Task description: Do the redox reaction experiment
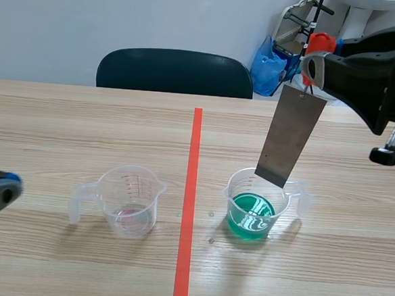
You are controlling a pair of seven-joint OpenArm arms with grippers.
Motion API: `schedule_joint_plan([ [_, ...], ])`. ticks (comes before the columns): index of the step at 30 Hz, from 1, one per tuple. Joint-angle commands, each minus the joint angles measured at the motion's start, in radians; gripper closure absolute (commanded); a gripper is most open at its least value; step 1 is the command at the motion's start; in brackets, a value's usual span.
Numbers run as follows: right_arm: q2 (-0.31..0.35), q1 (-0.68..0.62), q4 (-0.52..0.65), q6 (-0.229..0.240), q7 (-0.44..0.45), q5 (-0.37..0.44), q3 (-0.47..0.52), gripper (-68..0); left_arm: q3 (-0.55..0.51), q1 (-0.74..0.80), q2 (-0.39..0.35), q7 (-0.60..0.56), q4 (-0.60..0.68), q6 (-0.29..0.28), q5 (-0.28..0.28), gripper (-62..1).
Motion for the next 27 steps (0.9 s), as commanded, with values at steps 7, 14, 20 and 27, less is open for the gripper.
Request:
schedule_joint_plan([
  [7,0.003,0.011,0.014,0.0,0.011,0.007,0.008,-0.7,0.383,-0.404,0.012,0.204,0.006,0.011,-0.09,-1.7],
  [14,0.003,0.011,0.014,0.0,0.011,0.007,0.008,-0.7,0.636,-0.689,0.124,0.299,-0.115,0.101,-0.13,-1.9],
  [20,0.003,0.011,0.014,0.0,0.011,0.007,0.008,-0.7,0.73,-0.821,0.229,0.311,-0.26,0.115,-0.13,-1.9],
  [27,0.003,0.011,0.014,0.0,0.011,0.007,0.008,-0.6,0.791,-0.922,0.339,0.369,-0.359,0.114,-0.13,-1.9],
])
